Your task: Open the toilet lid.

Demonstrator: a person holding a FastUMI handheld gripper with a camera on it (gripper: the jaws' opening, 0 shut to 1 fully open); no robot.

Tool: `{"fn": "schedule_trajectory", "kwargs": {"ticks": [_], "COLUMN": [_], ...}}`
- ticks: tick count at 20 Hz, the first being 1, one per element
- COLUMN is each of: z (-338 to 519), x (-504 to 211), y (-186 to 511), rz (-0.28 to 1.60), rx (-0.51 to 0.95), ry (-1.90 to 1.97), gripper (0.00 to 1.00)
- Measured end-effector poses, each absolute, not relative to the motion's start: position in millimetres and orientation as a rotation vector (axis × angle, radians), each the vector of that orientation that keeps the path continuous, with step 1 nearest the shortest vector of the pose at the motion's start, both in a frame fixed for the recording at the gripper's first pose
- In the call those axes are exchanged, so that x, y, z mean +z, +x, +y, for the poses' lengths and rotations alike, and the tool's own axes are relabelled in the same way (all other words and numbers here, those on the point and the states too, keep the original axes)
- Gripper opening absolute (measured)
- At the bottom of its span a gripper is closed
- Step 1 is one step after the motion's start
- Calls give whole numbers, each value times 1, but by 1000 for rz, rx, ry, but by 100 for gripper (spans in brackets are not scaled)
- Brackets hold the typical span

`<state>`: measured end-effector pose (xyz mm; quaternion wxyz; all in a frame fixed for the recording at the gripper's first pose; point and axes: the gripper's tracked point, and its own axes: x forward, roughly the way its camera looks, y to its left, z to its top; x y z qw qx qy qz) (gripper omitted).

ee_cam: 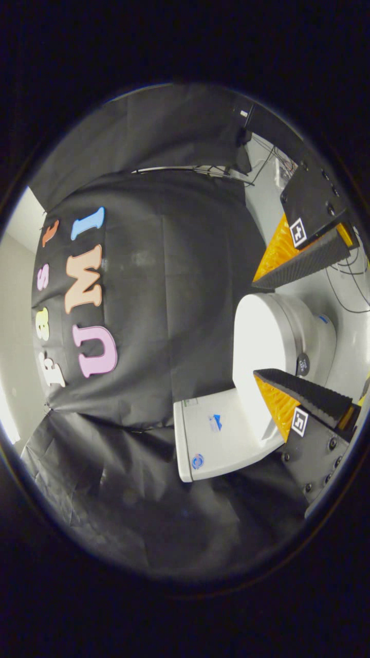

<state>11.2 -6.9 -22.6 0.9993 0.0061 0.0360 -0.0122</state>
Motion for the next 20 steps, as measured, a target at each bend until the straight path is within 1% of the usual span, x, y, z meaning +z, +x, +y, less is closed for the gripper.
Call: {"fn": "schedule_trajectory", "kwargs": {"ticks": [6, 10, 12, 15, 20], "z": [-15, -26, -33, -33, -9], "x": [-58, -108, -120, -141, -174], "y": [33, 46, 47, 54, 71], "rz": [184, 368, 418, 477, 556], "rx": [-46, -88, -118, -133, -160], "ry": [132, 247, 312, 474, 863], "gripper": [97, 98, 98, 98, 98]}}
